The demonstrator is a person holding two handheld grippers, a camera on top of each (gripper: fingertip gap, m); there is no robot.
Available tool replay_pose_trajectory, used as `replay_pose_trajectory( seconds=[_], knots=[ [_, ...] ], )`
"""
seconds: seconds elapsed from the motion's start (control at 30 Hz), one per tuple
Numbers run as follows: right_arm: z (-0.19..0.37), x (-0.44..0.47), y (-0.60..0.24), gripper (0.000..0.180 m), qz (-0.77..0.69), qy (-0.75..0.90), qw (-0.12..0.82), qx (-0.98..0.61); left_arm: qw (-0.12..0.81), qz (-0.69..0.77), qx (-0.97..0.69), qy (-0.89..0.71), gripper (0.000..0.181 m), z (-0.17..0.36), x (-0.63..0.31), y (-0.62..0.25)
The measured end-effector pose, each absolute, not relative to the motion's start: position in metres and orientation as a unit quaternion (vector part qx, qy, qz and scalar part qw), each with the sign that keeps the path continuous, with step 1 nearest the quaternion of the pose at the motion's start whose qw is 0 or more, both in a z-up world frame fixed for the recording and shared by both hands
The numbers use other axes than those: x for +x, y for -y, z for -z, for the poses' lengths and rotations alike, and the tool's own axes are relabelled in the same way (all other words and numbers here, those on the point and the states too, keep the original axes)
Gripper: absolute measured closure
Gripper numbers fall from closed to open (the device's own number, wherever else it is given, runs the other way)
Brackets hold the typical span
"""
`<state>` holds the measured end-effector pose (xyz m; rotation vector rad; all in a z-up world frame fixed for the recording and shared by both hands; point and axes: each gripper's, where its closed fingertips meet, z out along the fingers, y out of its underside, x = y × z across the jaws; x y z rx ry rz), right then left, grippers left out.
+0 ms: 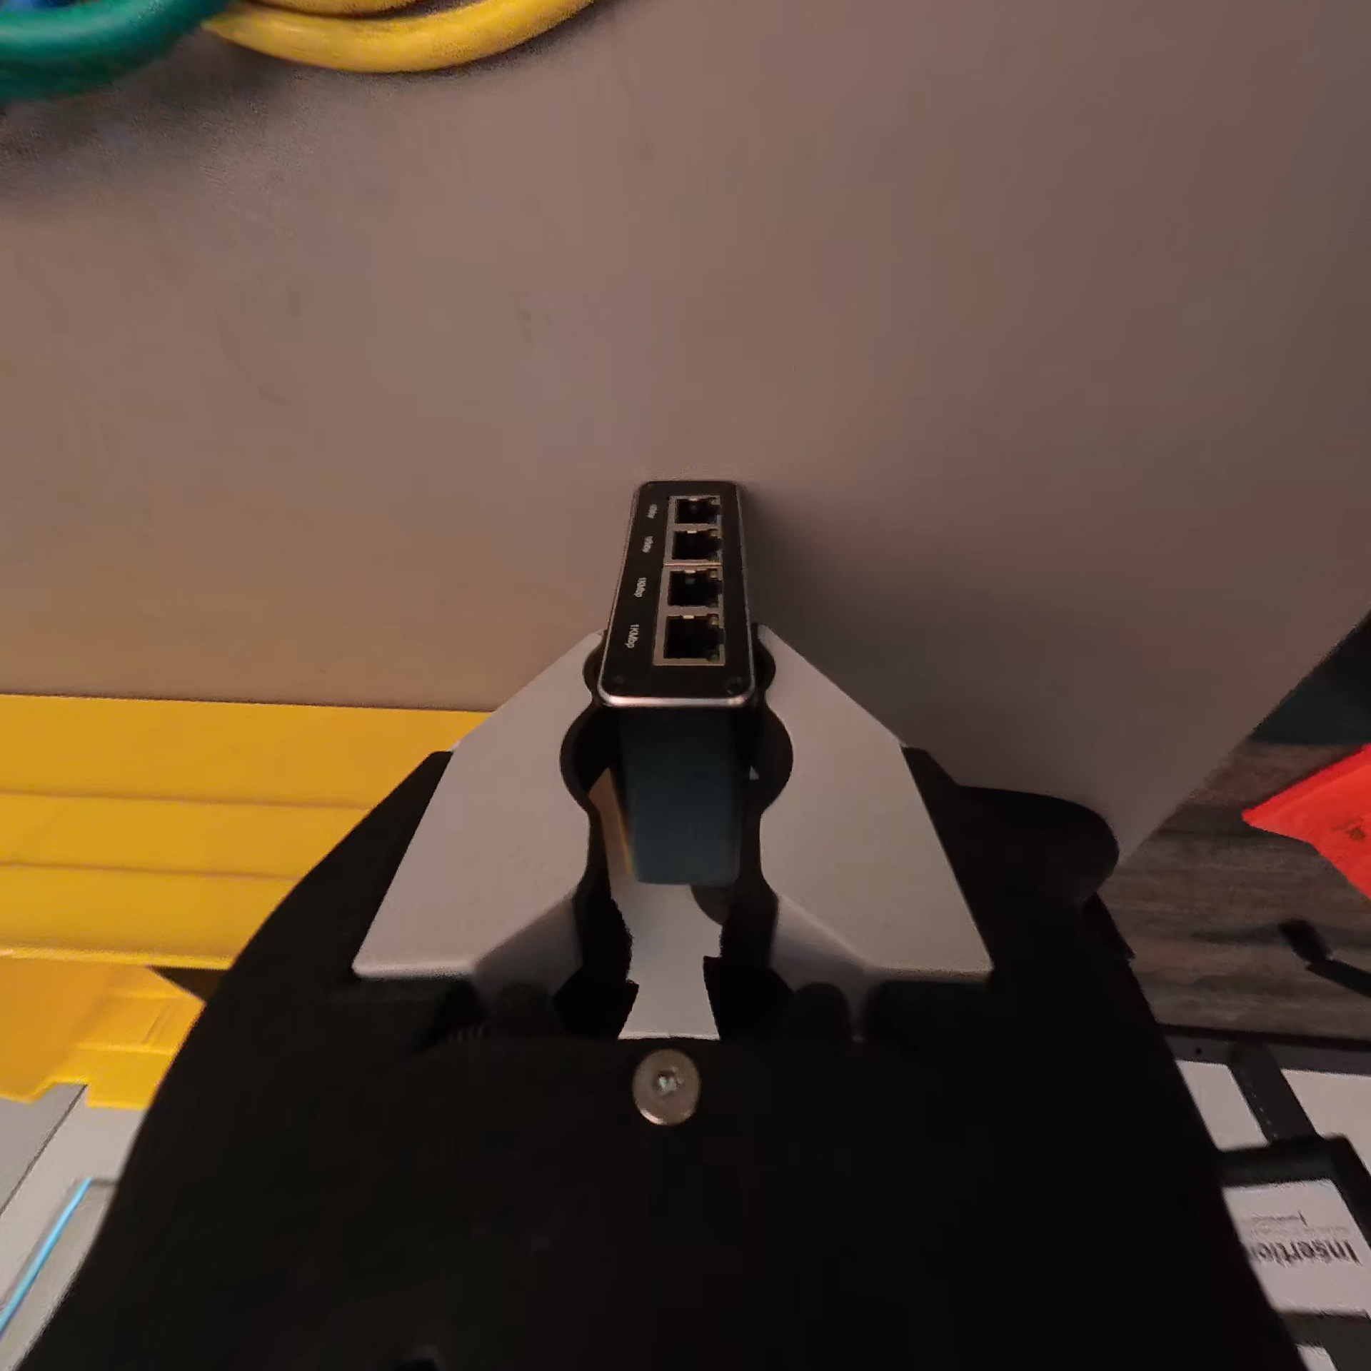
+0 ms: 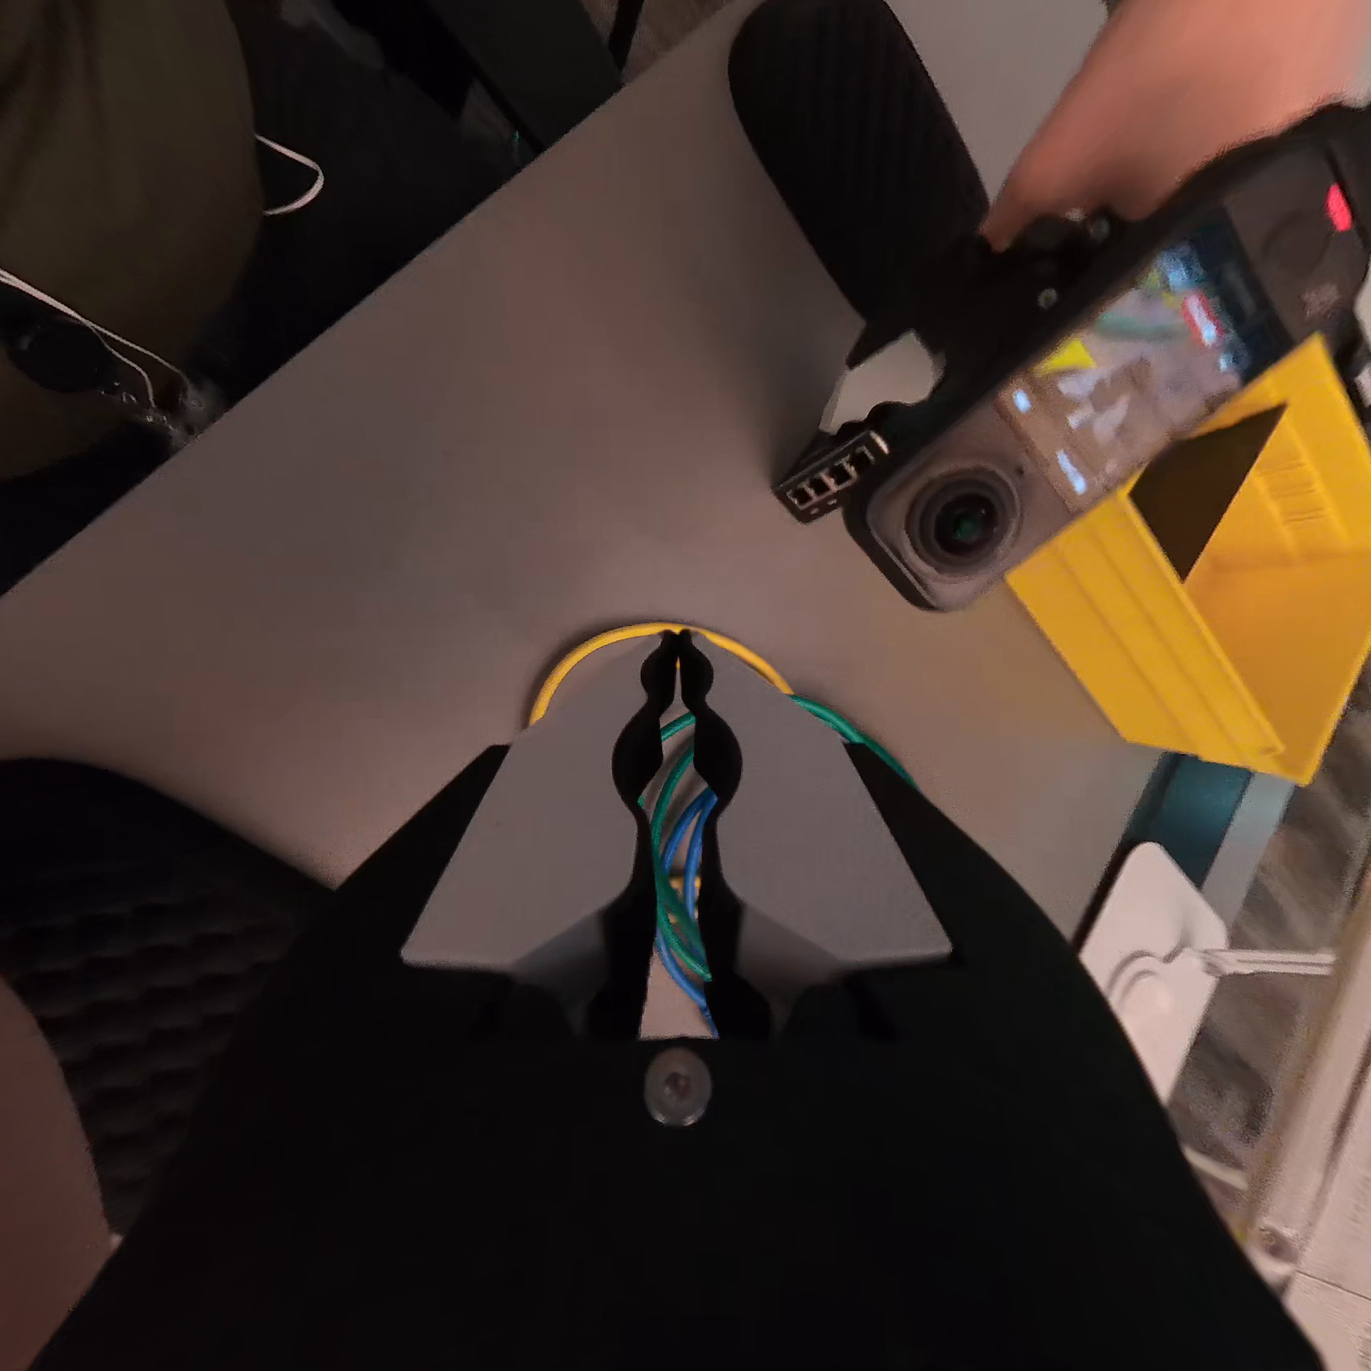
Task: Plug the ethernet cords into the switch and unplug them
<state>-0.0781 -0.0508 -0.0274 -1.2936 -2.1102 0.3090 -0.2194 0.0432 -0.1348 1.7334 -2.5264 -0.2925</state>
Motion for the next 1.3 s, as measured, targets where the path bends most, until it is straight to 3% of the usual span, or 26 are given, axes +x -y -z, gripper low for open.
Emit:
replay_pose_trajectory(
  seconds=[0.03, 0.13, 0.27, 0.47, 0.6, 0.73, 0.83, 0.93, 1.13, 1.3],
  knots=[
    [0.030, -0.075, 0.046, 0.180, -0.124, 0.795, 0.311, -0.506, 0.023, 0.103, 0.560, 0.822, 0.146, 0.136, -0.218, -0.045],
    [0.038, -0.061, 0.033, 0.180, -0.136, 0.772, 0.296, -0.545, 0.003, 0.112, 0.556, 0.823, 0.143, 0.137, -0.216, -0.047],
    [0.032, -0.052, 0.019, 0.180, -0.139, 0.752, 0.324, -0.557, -0.051, 0.101, 0.564, 0.818, 0.116, 0.129, -0.204, -0.053],
    [0.008, -0.039, 0.015, 0.180, -0.127, 0.731, 0.377, -0.555, -0.150, 0.031, 0.593, 0.790, 0.093, 0.089, -0.171, -0.044],
    [-0.031, -0.024, 0.039, 0.180, -0.151, 0.717, 0.436, -0.523, -0.249, -0.063, 0.654, 0.712, 0.102, 0.054, -0.118, -0.024],
    [-0.069, -0.007, 0.079, 0.180, -0.166, 0.714, 0.498, -0.464, -0.302, -0.162, 0.712, 0.613, 0.124, 0.061, -0.058, 0.000],
    [-0.089, 0.002, 0.099, 0.180, -0.148, 0.709, 0.543, -0.425, -0.264, -0.237, 0.748, 0.561, 0.135, 0.093, -0.022, 0.013],
    [-0.094, 0.004, 0.110, 0.180, -0.143, 0.711, 0.555, -0.409, -0.227, -0.214, 0.772, 0.554, 0.146, 0.131, -0.009, 0.008],
    [-0.086, 0.004, 0.101, 0.178, -0.133, 0.713, 0.540, -0.427, -0.170, -0.266, 0.807, 0.499, 0.126, 0.144, 0.013, 0.009],
    [-0.074, 0.002, 0.090, 0.178, -0.120, 0.716, 0.516, -0.454, -0.152, -0.252, 0.818, 0.495, 0.138, 0.148, 0.018, 0.005]
  ],
)
